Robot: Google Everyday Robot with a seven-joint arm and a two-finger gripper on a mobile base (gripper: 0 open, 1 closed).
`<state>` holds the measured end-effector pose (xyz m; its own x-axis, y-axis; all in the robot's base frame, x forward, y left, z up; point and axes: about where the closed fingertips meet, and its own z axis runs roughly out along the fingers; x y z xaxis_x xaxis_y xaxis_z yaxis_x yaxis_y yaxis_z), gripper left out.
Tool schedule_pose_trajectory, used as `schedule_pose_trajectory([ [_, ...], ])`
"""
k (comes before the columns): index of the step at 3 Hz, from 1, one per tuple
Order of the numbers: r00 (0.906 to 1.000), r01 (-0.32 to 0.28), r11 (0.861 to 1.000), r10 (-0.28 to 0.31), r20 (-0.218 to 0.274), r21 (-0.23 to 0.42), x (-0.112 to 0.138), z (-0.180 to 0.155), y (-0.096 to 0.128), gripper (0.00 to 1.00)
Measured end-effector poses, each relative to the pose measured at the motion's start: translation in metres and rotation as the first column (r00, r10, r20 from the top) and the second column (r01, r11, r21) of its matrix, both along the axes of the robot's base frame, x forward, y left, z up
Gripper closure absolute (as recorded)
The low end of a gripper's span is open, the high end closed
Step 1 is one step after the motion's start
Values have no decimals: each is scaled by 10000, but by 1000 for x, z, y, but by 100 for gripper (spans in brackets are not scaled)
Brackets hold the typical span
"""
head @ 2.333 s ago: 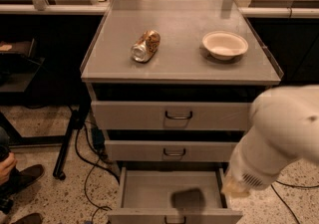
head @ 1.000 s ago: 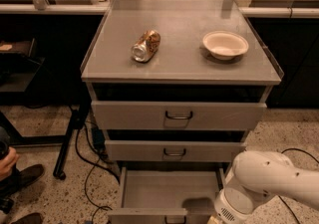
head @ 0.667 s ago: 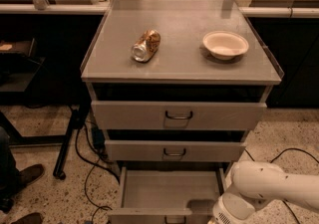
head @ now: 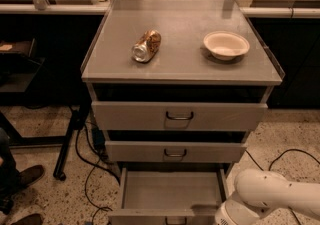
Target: Close bottom drawer
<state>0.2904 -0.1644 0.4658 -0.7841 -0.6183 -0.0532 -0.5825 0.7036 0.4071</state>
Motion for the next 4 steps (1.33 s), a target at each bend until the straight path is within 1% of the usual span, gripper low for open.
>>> schedule_pose_trajectory([
  [1,9894,1448,9894,-1448,-43,50,1,-30,-11,100],
  [2,9573,2884,9575,-2881,-227,100,12,-72,-28,100],
  [3,9224,3801,9248,-3803,-674,-150,11,-121,-39,100],
  [4,9224,3801,9248,-3802,-675,-150,11,-121,-39,100],
])
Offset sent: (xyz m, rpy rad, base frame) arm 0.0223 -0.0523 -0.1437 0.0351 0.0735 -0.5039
